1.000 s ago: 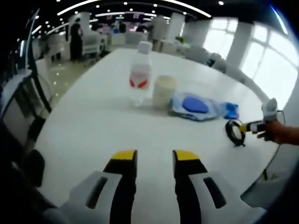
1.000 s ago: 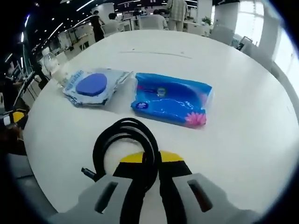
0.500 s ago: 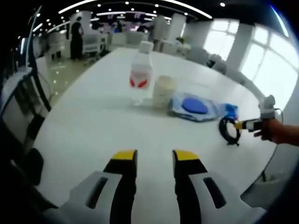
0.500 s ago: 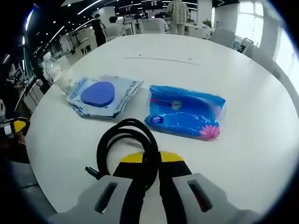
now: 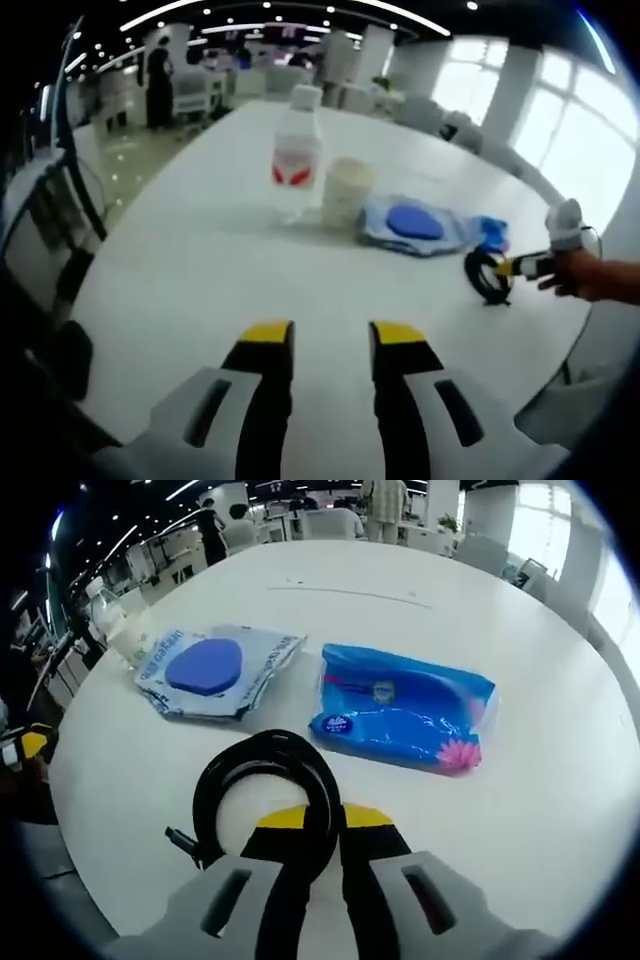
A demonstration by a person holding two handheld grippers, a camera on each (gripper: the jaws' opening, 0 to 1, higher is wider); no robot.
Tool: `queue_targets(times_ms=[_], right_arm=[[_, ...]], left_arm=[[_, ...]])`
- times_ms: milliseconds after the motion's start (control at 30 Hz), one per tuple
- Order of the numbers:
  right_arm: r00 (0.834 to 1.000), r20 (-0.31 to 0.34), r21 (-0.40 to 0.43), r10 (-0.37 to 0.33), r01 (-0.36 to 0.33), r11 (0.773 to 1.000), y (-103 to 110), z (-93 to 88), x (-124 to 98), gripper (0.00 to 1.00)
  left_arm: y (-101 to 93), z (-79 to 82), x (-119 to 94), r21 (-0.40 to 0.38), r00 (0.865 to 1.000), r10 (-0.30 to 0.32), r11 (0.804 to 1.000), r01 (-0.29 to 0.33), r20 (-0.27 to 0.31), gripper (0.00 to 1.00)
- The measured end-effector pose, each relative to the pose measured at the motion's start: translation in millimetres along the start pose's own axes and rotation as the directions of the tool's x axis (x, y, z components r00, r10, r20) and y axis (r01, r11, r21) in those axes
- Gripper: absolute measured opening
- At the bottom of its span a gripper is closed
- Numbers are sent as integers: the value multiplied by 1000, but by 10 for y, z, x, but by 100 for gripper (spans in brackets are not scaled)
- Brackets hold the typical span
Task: Arrange the tabletop items into an orderly group along one side of the table until the central work area is clear of visible clutter.
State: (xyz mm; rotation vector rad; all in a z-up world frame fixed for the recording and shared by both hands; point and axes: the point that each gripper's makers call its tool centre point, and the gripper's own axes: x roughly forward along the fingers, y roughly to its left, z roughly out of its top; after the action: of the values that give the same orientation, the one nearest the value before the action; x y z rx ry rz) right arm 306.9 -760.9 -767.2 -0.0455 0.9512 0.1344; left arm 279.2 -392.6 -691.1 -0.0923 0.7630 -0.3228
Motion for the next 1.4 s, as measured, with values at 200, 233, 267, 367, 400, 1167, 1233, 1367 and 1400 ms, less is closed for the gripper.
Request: queue_targets(times_ms=[200,233,267,367,400,1167,1233,1367,1400], right_arm=[[1000,-9,21,-4,4,1000,-5,-19,27,10],[1000,-10,29,-2,2,1000,-7,-11,26,11],[1000,-15,35,2,-2,999,-4,-7,27,12],[1000,-11,29,3,-3,1000,5,-1,21,16],[1000,-8,32,4,-4,999,9,-2,13,18],[990,134,106,50,-65,992,107,230,-283,51],[987,149,112,55,-72,991,126,253,-321,52],[984,169,117,60,-80,990,155,277,-398,54],[983,176,118,60,-82,990,159,285,-420,54]], left_arm=[[14,19,-12,-15,1000,1,1000,-1,12,28],[18,13,-15,-13,1000,4,1000,-4,9,27],[17,10,-14,-9,1000,5,1000,-5,7,27],[5,12,-12,1,1000,3,1000,-3,7,27],[2,12,-13,9,1000,4,1000,-4,7,27],[-89,108,-66,16,998,-39,999,38,53,30],[-129,92,-47,35,998,-52,998,50,47,34],[-191,90,-42,73,997,-64,995,61,39,39],[-192,90,-44,84,997,-61,995,58,37,39]])
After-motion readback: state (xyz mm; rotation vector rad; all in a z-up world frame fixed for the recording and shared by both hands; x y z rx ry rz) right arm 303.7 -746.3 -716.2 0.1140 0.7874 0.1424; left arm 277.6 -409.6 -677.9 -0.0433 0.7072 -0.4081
